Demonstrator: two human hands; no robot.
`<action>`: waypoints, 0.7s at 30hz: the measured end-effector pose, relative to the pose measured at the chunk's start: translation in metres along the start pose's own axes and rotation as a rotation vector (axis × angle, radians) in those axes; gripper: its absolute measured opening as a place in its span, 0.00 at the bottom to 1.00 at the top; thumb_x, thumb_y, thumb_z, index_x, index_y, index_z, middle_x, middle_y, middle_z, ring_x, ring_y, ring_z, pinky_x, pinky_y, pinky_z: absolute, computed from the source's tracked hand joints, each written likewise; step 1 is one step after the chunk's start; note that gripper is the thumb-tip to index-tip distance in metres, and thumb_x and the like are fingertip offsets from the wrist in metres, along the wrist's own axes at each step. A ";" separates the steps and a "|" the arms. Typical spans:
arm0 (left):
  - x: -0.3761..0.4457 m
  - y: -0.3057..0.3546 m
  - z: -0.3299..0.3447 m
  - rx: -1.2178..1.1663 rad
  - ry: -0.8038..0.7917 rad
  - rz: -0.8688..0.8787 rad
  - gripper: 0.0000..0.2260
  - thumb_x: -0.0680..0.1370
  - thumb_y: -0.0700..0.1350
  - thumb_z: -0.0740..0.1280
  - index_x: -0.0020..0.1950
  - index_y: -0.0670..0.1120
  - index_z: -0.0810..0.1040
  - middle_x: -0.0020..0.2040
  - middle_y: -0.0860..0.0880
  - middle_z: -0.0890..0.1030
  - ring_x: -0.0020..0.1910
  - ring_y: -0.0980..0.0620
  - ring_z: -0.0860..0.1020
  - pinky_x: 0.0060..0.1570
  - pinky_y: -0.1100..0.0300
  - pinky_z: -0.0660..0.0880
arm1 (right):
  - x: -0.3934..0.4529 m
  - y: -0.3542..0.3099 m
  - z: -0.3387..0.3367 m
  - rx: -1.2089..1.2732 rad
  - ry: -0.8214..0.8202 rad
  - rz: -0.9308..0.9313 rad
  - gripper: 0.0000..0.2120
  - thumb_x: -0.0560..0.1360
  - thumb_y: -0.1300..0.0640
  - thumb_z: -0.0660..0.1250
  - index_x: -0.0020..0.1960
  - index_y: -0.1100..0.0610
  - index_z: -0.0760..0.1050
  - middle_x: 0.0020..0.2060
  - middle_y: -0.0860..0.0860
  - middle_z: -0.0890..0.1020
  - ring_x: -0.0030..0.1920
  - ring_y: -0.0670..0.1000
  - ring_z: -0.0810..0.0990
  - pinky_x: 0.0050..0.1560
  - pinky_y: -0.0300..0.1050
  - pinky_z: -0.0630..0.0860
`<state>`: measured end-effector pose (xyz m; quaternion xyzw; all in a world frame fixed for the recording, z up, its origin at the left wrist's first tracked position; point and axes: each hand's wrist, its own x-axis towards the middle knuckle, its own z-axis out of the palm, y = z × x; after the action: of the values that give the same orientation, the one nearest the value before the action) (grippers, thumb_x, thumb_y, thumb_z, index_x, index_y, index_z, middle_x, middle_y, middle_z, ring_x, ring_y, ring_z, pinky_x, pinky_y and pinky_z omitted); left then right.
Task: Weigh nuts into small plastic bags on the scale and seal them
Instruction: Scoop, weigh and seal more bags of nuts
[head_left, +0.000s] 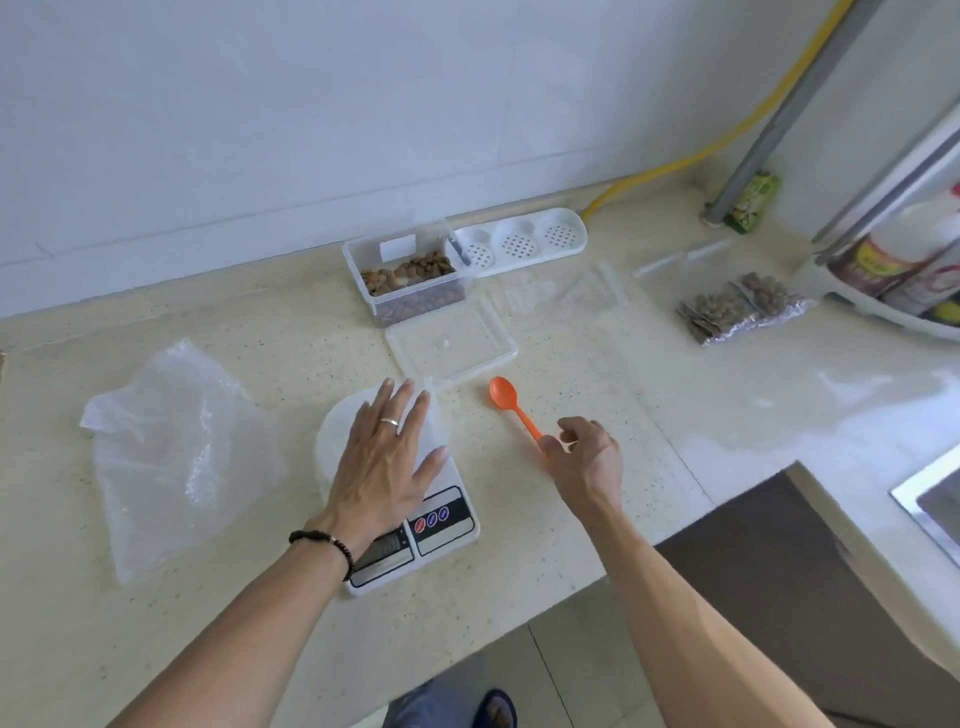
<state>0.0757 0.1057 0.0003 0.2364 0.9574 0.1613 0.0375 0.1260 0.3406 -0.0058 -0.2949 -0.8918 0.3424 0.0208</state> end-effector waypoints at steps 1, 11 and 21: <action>0.011 0.003 0.002 -0.009 -0.011 0.017 0.34 0.78 0.64 0.45 0.78 0.44 0.58 0.79 0.44 0.56 0.78 0.44 0.49 0.76 0.45 0.53 | 0.006 0.001 0.001 0.003 -0.014 0.031 0.17 0.76 0.53 0.69 0.63 0.58 0.78 0.52 0.53 0.80 0.54 0.54 0.77 0.53 0.51 0.76; 0.065 -0.019 0.006 -0.027 -0.095 0.048 0.37 0.76 0.65 0.43 0.78 0.44 0.57 0.78 0.43 0.59 0.78 0.44 0.50 0.75 0.44 0.52 | 0.033 -0.012 0.012 0.188 -0.250 0.185 0.05 0.77 0.60 0.66 0.49 0.57 0.81 0.37 0.50 0.79 0.35 0.49 0.77 0.34 0.42 0.75; 0.074 -0.052 -0.015 -0.027 -0.061 -0.121 0.27 0.79 0.58 0.51 0.72 0.44 0.66 0.72 0.44 0.68 0.76 0.43 0.58 0.72 0.43 0.57 | 0.053 -0.082 0.049 0.341 -0.497 0.075 0.10 0.72 0.55 0.73 0.50 0.57 0.77 0.39 0.51 0.79 0.36 0.49 0.77 0.37 0.42 0.74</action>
<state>-0.0149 0.0925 -0.0017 0.1823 0.9662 0.1641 0.0797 0.0289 0.2910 -0.0009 -0.2269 -0.7876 0.5495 -0.1617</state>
